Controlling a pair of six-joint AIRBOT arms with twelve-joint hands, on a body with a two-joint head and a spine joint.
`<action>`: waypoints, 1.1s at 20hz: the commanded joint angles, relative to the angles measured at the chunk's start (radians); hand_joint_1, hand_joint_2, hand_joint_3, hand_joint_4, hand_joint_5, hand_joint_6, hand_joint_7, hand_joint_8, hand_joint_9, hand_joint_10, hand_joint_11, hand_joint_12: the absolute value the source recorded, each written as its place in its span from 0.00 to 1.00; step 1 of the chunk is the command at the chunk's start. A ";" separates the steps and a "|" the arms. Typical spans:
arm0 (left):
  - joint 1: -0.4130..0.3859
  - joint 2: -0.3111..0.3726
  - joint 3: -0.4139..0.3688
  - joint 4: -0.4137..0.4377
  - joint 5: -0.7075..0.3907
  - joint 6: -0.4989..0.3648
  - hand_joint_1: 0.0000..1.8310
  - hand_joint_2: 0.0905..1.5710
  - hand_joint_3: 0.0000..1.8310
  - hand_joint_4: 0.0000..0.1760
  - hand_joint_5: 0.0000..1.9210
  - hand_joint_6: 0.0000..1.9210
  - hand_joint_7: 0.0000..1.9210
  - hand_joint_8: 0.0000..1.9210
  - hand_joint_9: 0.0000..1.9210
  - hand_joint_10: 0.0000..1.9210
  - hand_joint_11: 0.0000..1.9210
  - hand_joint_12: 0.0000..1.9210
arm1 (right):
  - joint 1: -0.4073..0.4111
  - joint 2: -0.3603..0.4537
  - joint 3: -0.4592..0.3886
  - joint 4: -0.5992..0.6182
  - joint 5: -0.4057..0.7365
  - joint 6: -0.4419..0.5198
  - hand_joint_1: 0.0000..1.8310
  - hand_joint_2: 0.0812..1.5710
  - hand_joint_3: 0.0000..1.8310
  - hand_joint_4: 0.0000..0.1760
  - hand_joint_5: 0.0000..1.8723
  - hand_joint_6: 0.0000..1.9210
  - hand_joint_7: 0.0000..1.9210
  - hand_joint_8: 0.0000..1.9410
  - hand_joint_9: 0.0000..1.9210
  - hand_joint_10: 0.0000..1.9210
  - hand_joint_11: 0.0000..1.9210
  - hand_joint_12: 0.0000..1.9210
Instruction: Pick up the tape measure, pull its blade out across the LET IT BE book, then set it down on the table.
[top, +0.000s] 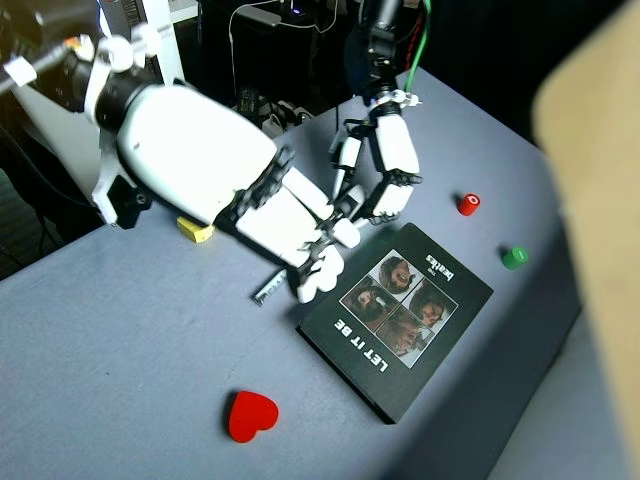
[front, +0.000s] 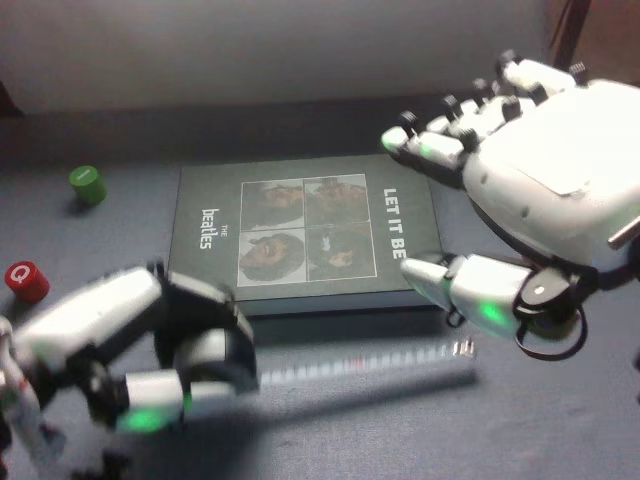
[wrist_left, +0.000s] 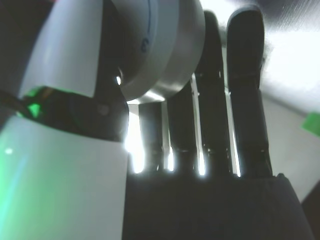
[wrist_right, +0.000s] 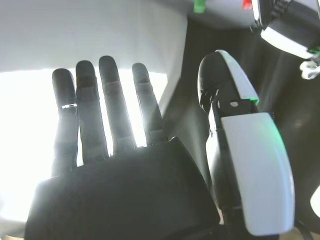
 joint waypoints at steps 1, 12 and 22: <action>-0.029 0.018 0.004 0.019 -0.079 -0.016 0.75 0.69 0.00 0.00 0.48 0.44 0.53 0.51 0.46 0.68 0.43 0.65 | 0.014 0.001 0.000 -0.071 0.006 0.010 0.11 0.78 0.00 0.41 0.12 0.00 0.18 0.00 0.18 0.01 0.00 0.53; -0.275 0.130 0.122 0.094 0.085 -0.050 0.75 0.70 0.00 0.00 0.47 0.46 0.51 0.54 0.46 0.69 0.44 0.65 | 0.255 -0.301 0.263 0.293 0.082 -0.188 0.36 0.73 0.00 0.03 0.22 0.02 0.22 0.01 0.20 0.01 0.00 0.55; -0.390 0.146 0.207 0.189 0.230 -0.139 0.75 0.69 0.00 0.00 0.49 0.41 0.53 0.53 0.48 0.68 0.44 0.64 | 0.308 -0.476 0.568 0.485 0.003 -0.217 0.55 0.70 0.00 0.00 0.37 0.01 0.39 0.01 0.38 0.03 0.16 0.56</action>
